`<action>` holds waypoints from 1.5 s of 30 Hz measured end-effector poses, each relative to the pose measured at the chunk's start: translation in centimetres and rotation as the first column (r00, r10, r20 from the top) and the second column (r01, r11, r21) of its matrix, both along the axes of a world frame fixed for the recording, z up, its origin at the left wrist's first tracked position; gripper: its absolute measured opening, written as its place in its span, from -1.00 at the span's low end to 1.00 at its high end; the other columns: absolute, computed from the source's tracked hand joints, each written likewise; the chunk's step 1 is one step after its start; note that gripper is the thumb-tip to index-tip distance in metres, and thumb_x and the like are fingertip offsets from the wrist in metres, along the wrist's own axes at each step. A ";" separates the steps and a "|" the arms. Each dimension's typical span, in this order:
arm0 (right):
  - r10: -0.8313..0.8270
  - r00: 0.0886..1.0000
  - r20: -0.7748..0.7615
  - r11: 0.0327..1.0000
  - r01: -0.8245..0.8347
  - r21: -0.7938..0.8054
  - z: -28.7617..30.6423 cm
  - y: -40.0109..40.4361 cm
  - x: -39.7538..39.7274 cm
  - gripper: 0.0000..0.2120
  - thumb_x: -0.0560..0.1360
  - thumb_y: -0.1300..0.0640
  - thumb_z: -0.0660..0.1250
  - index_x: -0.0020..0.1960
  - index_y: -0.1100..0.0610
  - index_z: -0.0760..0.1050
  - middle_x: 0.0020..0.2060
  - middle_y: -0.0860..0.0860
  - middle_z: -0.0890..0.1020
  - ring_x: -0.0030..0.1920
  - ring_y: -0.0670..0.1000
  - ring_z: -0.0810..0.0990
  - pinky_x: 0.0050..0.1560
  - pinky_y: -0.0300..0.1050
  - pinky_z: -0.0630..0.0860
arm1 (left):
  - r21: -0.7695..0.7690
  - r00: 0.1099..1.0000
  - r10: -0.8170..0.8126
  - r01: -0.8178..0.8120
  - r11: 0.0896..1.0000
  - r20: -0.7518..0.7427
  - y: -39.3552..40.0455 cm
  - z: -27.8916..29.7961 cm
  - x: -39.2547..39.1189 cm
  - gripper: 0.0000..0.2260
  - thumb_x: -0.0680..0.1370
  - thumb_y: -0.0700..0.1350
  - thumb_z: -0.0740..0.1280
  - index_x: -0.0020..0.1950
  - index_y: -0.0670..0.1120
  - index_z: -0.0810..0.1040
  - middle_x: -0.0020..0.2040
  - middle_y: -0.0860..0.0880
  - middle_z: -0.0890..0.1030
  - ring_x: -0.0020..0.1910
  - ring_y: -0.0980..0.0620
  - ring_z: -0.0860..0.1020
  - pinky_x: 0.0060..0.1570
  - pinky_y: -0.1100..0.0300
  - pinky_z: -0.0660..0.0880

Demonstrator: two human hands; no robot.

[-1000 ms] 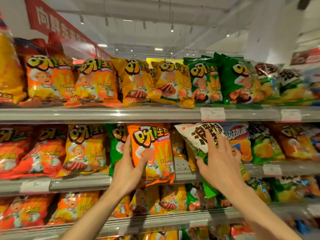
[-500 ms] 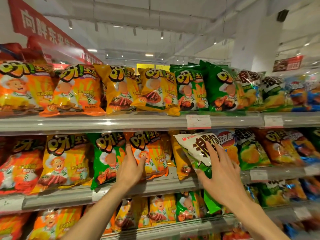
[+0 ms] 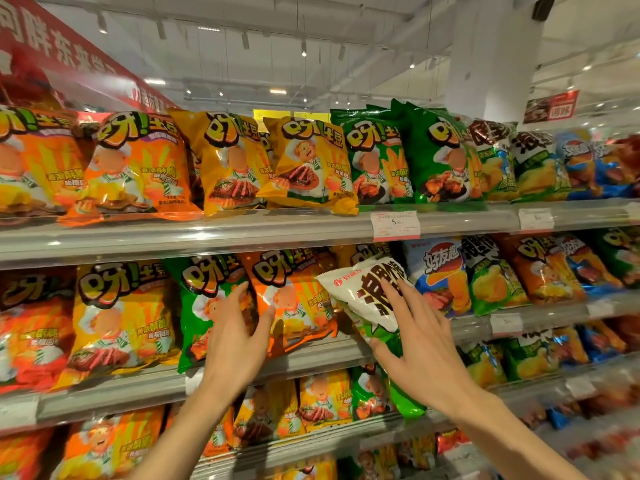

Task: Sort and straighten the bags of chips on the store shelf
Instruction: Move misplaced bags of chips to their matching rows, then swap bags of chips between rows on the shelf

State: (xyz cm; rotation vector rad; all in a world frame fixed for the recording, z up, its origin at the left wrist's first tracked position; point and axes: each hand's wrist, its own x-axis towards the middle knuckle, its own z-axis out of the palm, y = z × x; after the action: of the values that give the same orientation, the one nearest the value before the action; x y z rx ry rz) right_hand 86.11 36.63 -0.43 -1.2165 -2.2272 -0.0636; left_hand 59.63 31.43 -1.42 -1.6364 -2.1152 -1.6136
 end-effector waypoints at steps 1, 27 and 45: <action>0.018 1.000 0.004 1.000 -0.018 -0.003 -0.2 -0.1 0.1 -0.21 0.58 -0.19 0.18 0.58 -0.16 -0.29 0.59 -0.08 -0.16 0.56 -0.06 -0.20 0.54 0.14 -0.12 | 0.016 0.999 -0.036 0.035 0.999 0.026 -0.3 0.2 0.4 -0.42 0.58 0.23 0.27 0.54 0.05 0.25 0.41 0.05 0.43 0.39 0.04 0.40 0.31 0.02 0.40; -0.018 0.992 0.122 1.000 0.016 0.014 -2.1 10.7 39.6 -0.24 0.55 -0.31 0.06 0.55 -0.19 -0.33 0.59 -0.07 -0.15 0.58 -0.02 -0.21 0.54 0.20 -0.04 | 0.045 0.707 -0.547 0.593 0.804 0.449 13.4 2.5 45.0 -0.84 0.65 -0.05 0.26 0.20 0.05 0.55 0.10 0.04 0.66 0.02 0.10 0.65 0.00 0.06 0.64; -0.147 0.958 0.246 0.989 0.147 0.019 -1.1 28.6 50.3 -0.18 0.56 -0.30 0.13 0.56 -0.17 -0.36 0.60 -0.06 -0.13 0.58 -0.01 -0.17 0.55 0.13 -0.02 | 0.072 0.642 -0.544 0.608 0.790 0.540 33.1 1.1 55.1 -0.82 0.64 -0.05 0.29 0.24 0.08 0.53 0.22 0.04 0.58 0.09 0.12 0.61 0.08 0.11 0.61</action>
State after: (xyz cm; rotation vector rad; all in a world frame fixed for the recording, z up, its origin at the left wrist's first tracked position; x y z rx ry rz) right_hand 136.43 65.23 -1.50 -1.4399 -2.3405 -0.2891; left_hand 114.72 64.53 -0.29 -2.3048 -2.0175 -2.4316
